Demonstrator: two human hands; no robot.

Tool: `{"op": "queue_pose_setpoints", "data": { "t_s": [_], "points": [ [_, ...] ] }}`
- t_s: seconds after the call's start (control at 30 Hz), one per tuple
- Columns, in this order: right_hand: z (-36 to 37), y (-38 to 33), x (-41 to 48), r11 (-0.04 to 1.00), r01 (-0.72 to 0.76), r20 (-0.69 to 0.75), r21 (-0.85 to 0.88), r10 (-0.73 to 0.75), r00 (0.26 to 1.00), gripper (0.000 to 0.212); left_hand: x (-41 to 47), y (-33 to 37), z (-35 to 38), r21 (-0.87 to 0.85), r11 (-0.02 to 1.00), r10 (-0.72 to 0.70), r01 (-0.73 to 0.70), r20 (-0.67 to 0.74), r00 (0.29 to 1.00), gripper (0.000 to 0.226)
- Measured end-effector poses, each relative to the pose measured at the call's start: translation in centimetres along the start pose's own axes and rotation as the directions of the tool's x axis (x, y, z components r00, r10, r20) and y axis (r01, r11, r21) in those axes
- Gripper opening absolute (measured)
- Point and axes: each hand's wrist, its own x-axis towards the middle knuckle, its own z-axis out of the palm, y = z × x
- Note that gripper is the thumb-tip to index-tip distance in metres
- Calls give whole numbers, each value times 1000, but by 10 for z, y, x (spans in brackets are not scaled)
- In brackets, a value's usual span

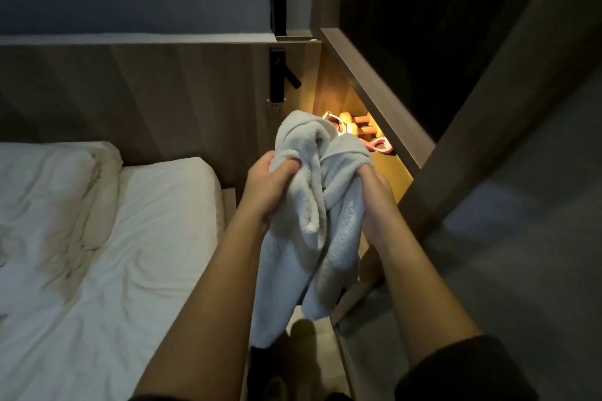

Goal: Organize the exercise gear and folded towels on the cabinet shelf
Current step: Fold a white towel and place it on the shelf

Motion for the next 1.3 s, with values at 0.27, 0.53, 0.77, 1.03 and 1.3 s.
{"op": "queue_pose_setpoints", "data": {
  "t_s": [0.27, 0.53, 0.77, 1.03, 1.3],
  "points": [
    [35, -11, 81, 995, 54, 106, 79, -62, 992, 22, 99, -4, -8, -13, 999, -30, 30, 33, 999, 29],
    [73, -42, 171, 998, 23, 72, 60, -27, 997, 20, 201, 8, -14, 23, 998, -60, 59, 68, 996, 12],
    [101, -52, 234, 1000, 19, -3, 0, -19, 1000, 22, 292, 12, -19, 88, 987, -152, 136, 221, 963, 14],
    [137, -17, 301, 998, 52, -226, -25, -56, 973, 21, 398, -25, -26, 229, 973, -143, 39, 461, 876, 24],
    [187, 104, 318, 976, 194, -431, -102, -219, 875, 35, 430, -135, -67, 99, 978, 72, -184, 666, 742, 24]
  ]
}}
